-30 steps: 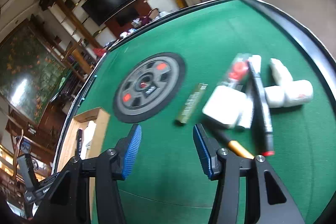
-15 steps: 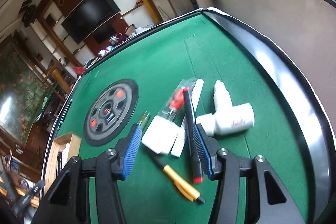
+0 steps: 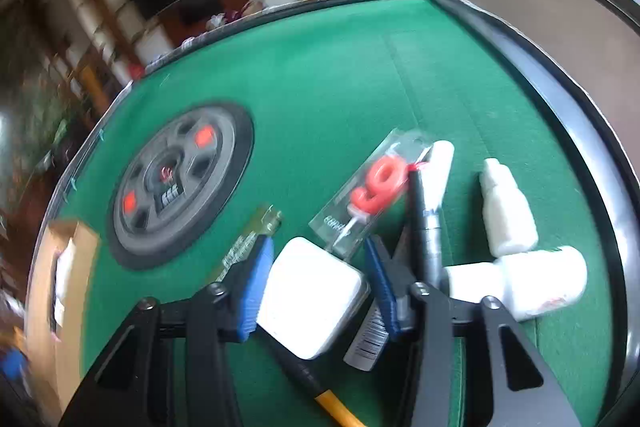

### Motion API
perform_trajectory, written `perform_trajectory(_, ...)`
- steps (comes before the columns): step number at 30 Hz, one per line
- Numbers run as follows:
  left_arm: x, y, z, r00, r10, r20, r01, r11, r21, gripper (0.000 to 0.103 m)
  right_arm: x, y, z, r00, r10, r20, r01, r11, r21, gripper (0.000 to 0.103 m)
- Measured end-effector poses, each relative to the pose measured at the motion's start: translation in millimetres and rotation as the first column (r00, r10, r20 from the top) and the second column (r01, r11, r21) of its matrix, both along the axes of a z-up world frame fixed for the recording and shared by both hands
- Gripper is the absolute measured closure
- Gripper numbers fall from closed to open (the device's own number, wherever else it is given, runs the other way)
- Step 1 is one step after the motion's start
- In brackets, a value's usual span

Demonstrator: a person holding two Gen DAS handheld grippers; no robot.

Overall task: Organize rigid objects
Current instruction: 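Grasp the olive-green cylinder with left while right grasps the white power bank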

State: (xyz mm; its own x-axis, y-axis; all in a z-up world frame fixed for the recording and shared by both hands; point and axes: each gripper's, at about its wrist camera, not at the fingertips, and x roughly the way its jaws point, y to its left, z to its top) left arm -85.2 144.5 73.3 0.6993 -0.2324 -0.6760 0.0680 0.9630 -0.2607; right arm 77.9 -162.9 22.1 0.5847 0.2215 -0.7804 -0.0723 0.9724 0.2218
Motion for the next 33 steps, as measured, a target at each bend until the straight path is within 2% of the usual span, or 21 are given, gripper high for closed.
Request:
perform_trajectory(3, 8.1, -14.1, 7.4, 0.999, -0.034, 0.001, 0.034, 0.999, 0.025, 0.025, -12.4, 2.9, -4.5, 0.997, 0.054, -0.05, -0.052, 0.998, 0.04, 0.058)
perform_trajectory(7, 33.6, -53.6, 6.9, 0.994, -0.109, -0.016, 0.11, 0.99, 0.093, 0.025, -36.6, 3.2, -4.8, 0.985, 0.153, -0.078, -0.146, 0.985, 0.093, 0.058)
perform_trajectory(8, 41.0, -63.8, 5.4, 0.991, -0.13, -0.021, 0.131, 0.986, 0.099, 0.025, -42.3, -5.3, -2.9, 0.984, 0.167, -0.057, -0.155, 0.974, 0.166, 0.058)
perform_trajectory(10, 62.1, -88.3, 0.9, 0.983, -0.18, -0.032, 0.182, 0.977, 0.108, 0.025, -47.8, -23.3, 2.5, 0.99, 0.139, -0.008, -0.132, 0.955, 0.267, 0.057)
perform_trajectory(14, 116.0, -139.7, -16.1, 0.962, -0.269, -0.055, 0.274, 0.952, 0.137, 0.026, -57.0, -63.7, 13.5, 0.998, 0.013, 0.066, -0.036, 0.936, 0.349, 0.051)
perform_trajectory(16, 147.7, -163.2, -29.3, 0.952, -0.292, -0.091, 0.303, 0.942, 0.145, 0.027, -58.5, -74.4, 15.8, 0.997, -0.027, 0.075, -0.003, 0.929, 0.369, 0.05)
perform_trajectory(19, 178.9, -186.8, -46.9, 0.933, -0.329, -0.146, 0.347, 0.93, 0.121, 0.04, -58.7, -82.4, 17.0, 0.995, -0.063, 0.076, 0.027, 0.915, 0.402, 0.05)
perform_trajectory(20, 187.9, -196.0, -54.5, 0.926, -0.338, -0.169, 0.361, 0.924, 0.13, 0.04, -58.3, -83.5, 16.0, 0.995, -0.066, 0.07, 0.031, 0.911, 0.411, 0.05)
perform_trajectory(22, 199.5, -212.5, -71.4, 0.922, -0.329, -0.202, 0.37, 0.904, 0.215, 0.042, -51.7, -82.1, 16.8, 0.996, -0.063, 0.06, 0.031, 0.903, 0.429, 0.05)
perform_trajectory(24, 196.6, -220.9, -73.8, 0.922, -0.352, -0.162, 0.384, 0.881, 0.276, 0.048, -50.0, -82.3, 15.9, 0.997, -0.056, 0.052, 0.027, 0.896, 0.443, 0.05)
perform_trajectory(25, 194.6, -220.5, -73.2, 0.914, -0.371, -0.164, 0.403, 0.88, 0.253, 0.061, -49.3, -83.0, 15.7, 0.997, -0.056, 0.052, 0.027, 0.895, 0.445, 0.05)
perform_trajectory(26, 193.4, -218.3, -72.8, 0.914, -0.368, -0.171, 0.401, 0.883, 0.244, 0.07, -48.8, -83.2, 16.4, 0.997, -0.057, 0.053, 0.027, 0.896, 0.443, 0.05)
perform_trajectory(27, 192.6, -217.1, -71.5, 0.914, -0.365, -0.178, 0.4, 0.883, 0.247, 0.083, -48.5, -82.9, 16.3, 0.997, -0.059, 0.053, 0.03, 0.897, 0.44, 0.05)
perform_trajectory(33, 172.8, -188.9, -63.5, 0.924, -0.343, -0.17, 0.372, 0.909, 0.186, 0.083, -47.9, -80.6, 13.2, 0.998, -0.051, 0.036, 0.03, 0.898, 0.438, 0.049)
